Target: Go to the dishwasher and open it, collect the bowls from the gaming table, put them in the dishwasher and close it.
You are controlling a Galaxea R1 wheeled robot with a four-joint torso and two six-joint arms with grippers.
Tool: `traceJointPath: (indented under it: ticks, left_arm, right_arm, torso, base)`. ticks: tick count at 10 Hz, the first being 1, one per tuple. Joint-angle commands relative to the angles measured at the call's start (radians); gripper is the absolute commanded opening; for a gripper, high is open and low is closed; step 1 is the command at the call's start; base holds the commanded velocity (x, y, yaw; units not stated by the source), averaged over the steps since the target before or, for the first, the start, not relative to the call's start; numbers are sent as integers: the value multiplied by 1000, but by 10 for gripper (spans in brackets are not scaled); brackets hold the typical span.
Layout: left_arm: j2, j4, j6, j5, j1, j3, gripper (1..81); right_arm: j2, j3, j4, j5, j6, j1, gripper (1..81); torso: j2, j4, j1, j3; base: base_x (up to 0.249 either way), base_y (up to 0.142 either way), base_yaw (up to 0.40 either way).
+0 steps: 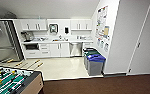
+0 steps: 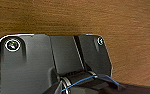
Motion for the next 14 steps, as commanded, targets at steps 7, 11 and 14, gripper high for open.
traceJointPath:
  ticks: [7, 11, 14]
  left_arm:
    - [-15, 66, -52, 70, -55, 22, 811]
    - [-41, 66, -52, 71, -56, 48, 811]
    - [-41, 66, -52, 71, -56, 50, 811]
  right_arm:
    - [-18, 13, -5, -55, -2, 54, 811]
    - [-31, 17, 2, -55, -2, 54, 811]
    - [-33, 19, 5, -55, -1, 59, 811]
  torso:
    - [0, 0, 0, 0]
    - [0, 0, 0, 0]
    - [0, 0, 0, 0]
  base:
    - [221, 0, 0]
    - [221, 0, 0]
    - [221, 0, 0]
